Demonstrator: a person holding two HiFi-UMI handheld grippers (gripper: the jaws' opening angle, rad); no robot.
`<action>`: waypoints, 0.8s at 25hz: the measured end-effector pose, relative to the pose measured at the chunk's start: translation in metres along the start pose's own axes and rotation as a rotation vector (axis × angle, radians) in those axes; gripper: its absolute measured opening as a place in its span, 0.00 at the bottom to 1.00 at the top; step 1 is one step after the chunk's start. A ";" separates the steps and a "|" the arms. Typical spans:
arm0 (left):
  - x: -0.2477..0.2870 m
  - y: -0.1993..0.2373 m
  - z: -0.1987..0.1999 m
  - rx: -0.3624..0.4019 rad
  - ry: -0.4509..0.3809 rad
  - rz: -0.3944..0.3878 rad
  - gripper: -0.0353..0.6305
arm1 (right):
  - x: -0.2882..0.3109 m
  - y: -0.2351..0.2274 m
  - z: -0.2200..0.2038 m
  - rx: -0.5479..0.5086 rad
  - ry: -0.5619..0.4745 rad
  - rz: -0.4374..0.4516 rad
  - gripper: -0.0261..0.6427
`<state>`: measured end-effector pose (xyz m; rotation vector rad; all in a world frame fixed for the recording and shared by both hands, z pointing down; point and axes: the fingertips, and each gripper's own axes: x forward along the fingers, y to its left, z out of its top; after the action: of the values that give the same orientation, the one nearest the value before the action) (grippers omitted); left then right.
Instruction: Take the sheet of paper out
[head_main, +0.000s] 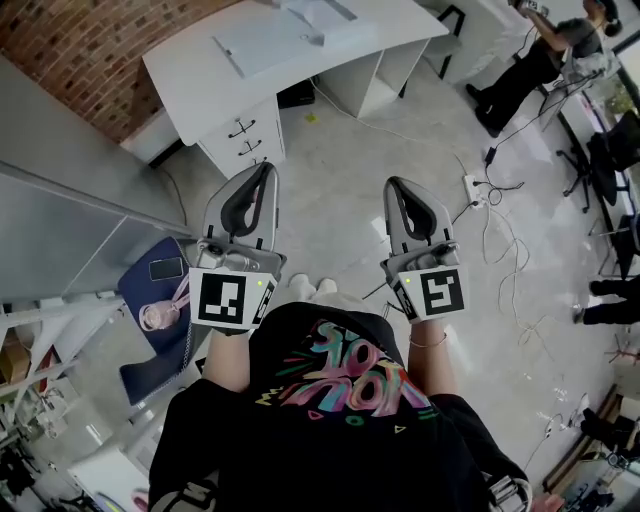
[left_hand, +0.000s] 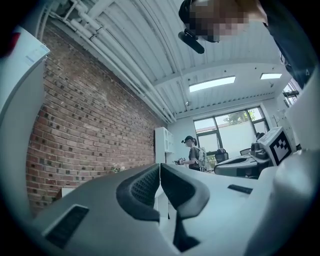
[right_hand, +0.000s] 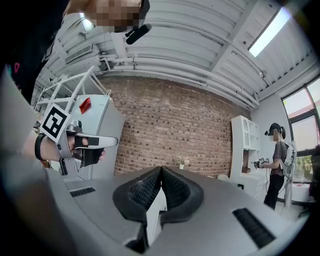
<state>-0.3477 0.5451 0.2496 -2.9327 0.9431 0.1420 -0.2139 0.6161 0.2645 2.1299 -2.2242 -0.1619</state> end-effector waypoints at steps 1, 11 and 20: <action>0.002 -0.002 0.000 -0.001 0.000 0.001 0.09 | 0.000 -0.003 -0.001 0.003 0.001 0.001 0.07; 0.016 -0.020 -0.008 0.011 0.001 0.022 0.09 | -0.008 -0.025 -0.012 0.007 -0.001 0.021 0.07; 0.053 -0.025 -0.024 0.004 0.022 0.018 0.09 | 0.001 -0.061 -0.040 0.011 0.044 0.005 0.07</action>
<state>-0.2889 0.5326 0.2688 -2.9287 0.9716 0.1082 -0.1488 0.6107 0.2968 2.1123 -2.2108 -0.1025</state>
